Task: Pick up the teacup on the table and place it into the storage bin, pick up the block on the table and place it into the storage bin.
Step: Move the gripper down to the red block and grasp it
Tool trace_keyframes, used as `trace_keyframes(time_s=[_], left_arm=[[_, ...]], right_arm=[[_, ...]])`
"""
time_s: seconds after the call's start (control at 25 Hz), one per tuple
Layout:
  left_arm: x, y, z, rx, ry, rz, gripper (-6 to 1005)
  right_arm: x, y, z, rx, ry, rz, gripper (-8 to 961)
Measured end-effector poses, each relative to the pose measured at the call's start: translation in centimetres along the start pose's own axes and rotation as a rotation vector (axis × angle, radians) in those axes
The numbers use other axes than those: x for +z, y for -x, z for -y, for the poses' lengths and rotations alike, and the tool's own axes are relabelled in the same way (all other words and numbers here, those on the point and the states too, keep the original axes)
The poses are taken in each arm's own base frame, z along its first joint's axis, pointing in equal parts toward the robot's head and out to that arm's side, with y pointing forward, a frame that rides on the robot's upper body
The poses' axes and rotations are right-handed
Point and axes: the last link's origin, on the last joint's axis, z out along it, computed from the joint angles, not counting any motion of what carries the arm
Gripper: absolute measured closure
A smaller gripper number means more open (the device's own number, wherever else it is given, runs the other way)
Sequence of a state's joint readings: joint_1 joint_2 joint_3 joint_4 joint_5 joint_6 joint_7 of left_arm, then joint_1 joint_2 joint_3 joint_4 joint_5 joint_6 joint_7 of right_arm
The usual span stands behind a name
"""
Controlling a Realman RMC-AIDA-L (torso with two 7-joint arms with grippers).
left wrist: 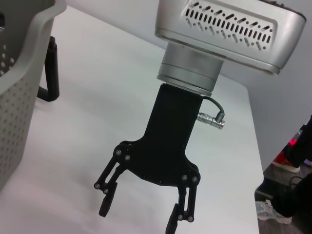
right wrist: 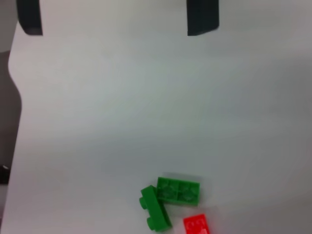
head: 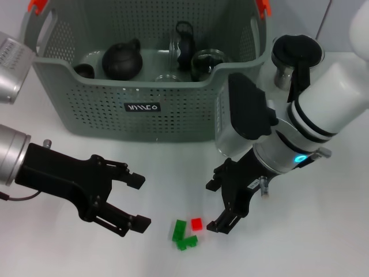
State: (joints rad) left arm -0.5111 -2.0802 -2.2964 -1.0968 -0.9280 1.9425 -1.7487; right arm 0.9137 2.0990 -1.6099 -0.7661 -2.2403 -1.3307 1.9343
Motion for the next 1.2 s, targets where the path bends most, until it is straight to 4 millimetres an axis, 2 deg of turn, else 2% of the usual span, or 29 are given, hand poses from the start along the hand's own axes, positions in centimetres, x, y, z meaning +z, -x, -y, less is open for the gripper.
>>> trace_keyframes(time_s=[0.72,1.0,1.2], left_arm=[[0.2,0.6,0.1,-0.024,0.013,-0.001,35],[0.4,0.7,0.1,-0.028,0.018,-0.004,35],[0.3,0.7,0.1,-0.028,0.016,-0.004,35]], right_arm=[[1.7,2.8,-0.8,-0.149,-0.024,-0.092,13],[2.4,3.2,-1.3,-0.175,-0.017,-0.098,33],[2.5,3.3,-1.4,-0.185,-0.018,-0.103,203]])
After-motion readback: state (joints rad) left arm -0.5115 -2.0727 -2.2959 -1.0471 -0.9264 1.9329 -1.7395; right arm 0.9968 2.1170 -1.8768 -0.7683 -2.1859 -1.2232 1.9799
